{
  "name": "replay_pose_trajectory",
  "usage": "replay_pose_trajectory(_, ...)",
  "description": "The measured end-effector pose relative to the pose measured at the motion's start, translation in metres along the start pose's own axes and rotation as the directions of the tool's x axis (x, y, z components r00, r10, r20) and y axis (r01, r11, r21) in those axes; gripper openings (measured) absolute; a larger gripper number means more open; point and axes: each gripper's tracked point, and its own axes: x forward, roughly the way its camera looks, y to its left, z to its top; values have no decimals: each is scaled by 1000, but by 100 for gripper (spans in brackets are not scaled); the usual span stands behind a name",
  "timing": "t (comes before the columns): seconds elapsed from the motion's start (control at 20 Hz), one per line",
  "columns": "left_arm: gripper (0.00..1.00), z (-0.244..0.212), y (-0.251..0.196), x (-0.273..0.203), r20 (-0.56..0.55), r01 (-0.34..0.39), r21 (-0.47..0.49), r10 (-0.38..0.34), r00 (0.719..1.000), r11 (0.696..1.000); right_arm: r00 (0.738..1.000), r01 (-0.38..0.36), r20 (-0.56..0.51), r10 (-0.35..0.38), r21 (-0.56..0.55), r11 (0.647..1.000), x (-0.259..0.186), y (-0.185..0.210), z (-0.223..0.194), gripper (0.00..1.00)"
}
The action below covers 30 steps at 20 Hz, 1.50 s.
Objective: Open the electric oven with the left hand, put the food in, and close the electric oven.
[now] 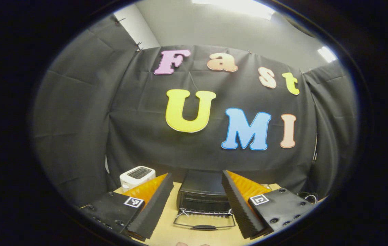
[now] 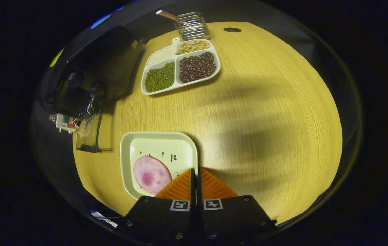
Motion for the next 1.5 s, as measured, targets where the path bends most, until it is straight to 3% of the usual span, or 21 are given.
replay_pose_trajectory(0.05,100,2,2,0,4,-2,6,2,1000,1000,998,-53,17,52,55,997,1,1,-1,0)
replay_pose_trajectory(0.1,92,3,3,0,6,-2,7,2,1000,1000,991,-137,33,133,128,982,1,6,-2,0)
replay_pose_trajectory(0.15,100,3,4,1,4,-4,8,4,1000,1000,980,-197,56,190,196,961,-2,7,-6,0)
replay_pose_trajectory(0.2,100,3,5,2,1,-6,8,6,1000,1000,969,-245,82,232,229,942,0,6,-10,1)
replay_pose_trajectory(0.35,100,5,1,4,-2,3,14,-3,1000,1000,939,-342,135,316,289,894,0,8,-16,0)
replay_pose_trajectory(0.6,100,15,-9,5,14,19,28,-20,1000,999,900,-434,205,384,360,825,-12,20,-21,0)
replay_pose_trajectory(0.95,100,27,-9,-1,58,45,73,-50,997,996,863,-498,316,394,408,765,-59,87,-36,0)
replay_pose_trajectory(1.15,100,28,-1,-3,70,66,79,-72,995,995,869,-489,341,359,477,730,-72,137,-50,0)
replay_pose_trajectory(1.25,100,29,4,-6,73,78,83,-84,994,994,872,-485,358,334,532,694,-75,161,-53,0)
replay_pose_trajectory(1.3,92,31,8,-7,75,80,87,-87,993,993,876,-477,366,314,559,678,-74,173,-53,0)
replay_pose_trajectory(1.45,92,31,19,-11,77,91,79,-97,992,993,882,-459,396,256,597,659,-62,206,-48,0)
replay_pose_trajectory(1.5,97,31,24,-14,76,90,73,-96,993,993,888,-446,395,236,616,649,-55,217,-45,0)
